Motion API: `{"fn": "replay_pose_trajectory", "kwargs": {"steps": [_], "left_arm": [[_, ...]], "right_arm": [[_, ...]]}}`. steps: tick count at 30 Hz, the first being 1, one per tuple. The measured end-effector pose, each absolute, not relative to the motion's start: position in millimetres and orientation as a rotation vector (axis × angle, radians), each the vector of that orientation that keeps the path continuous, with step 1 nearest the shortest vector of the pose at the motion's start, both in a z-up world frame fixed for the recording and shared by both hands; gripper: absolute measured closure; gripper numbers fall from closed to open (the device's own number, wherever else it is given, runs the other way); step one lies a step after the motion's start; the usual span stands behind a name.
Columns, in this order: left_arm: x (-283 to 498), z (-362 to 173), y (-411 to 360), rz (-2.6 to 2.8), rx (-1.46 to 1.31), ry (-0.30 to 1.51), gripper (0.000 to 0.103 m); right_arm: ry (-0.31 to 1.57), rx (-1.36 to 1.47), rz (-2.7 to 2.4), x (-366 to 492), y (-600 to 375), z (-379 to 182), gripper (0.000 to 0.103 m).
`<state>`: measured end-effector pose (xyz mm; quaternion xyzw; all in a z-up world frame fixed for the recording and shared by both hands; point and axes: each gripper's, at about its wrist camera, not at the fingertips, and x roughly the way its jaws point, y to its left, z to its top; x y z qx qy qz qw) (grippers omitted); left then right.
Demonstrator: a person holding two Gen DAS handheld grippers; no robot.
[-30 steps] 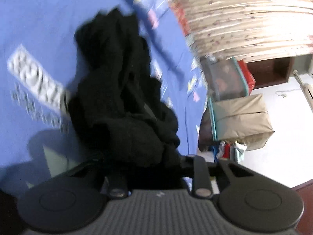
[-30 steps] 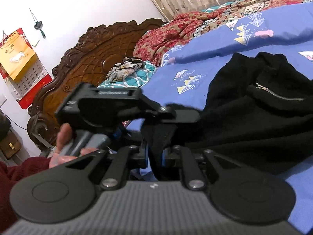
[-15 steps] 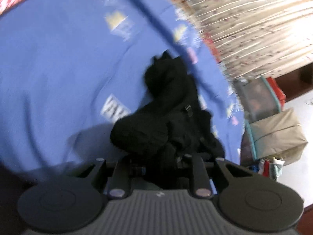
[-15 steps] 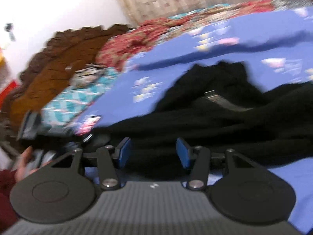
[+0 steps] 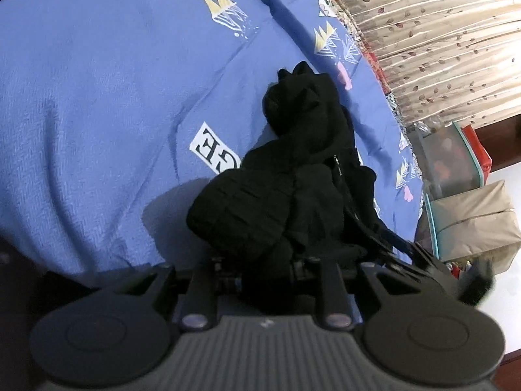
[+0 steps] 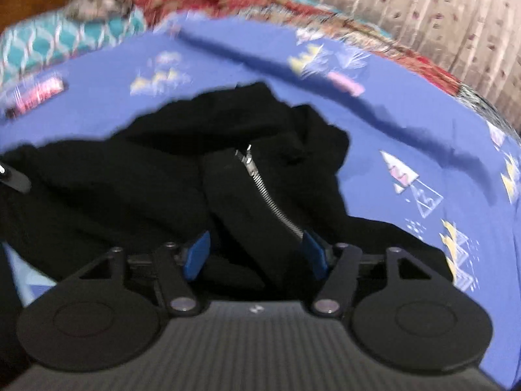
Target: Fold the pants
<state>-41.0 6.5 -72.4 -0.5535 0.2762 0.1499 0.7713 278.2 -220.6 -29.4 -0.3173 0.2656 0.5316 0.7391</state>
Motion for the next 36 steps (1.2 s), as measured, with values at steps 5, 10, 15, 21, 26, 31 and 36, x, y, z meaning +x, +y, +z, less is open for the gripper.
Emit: {"fn": "replay_pose_trajectory", "kwargs": {"steps": [5, 10, 15, 21, 26, 31, 36], "left_arm": [[-41.2, -51.6, 19.2, 0.312, -1.189, 0.543, 0.086], [-12.8, 25.1, 78.0, 0.312, -1.074, 0.45, 0.088], [8.0, 140.9, 124.8, 0.36, -0.9, 0.223, 0.088], [-30.3, 148.5, 121.9, 0.377, -0.905, 0.163, 0.087], [-63.1, 55.7, 86.0, 0.43, -1.006, 0.38, 0.087], [-87.7, -61.4, 51.6, 0.488, -1.195, 0.614, 0.088], [-99.0, -94.1, 40.1, 0.523, -1.283, 0.612, 0.084]], "right_arm": [[0.596, -0.737, 0.994, 306.4, -197.7, -39.5, 0.095], [0.585, -0.186, 0.81, 418.1, -246.3, 84.2, 0.095], [0.497, 0.225, 0.563, 515.9, -325.8, 199.3, 0.096], [0.455, 0.451, 0.478, 531.5, -422.8, 206.4, 0.095], [0.637, 0.483, 0.419, 488.3, -476.9, 106.1, 0.095], [0.894, 0.539, 0.213, 434.4, -527.6, -14.5, 0.095], [0.927, 0.671, 0.178, 401.6, -554.3, -53.8, 0.095]]}}
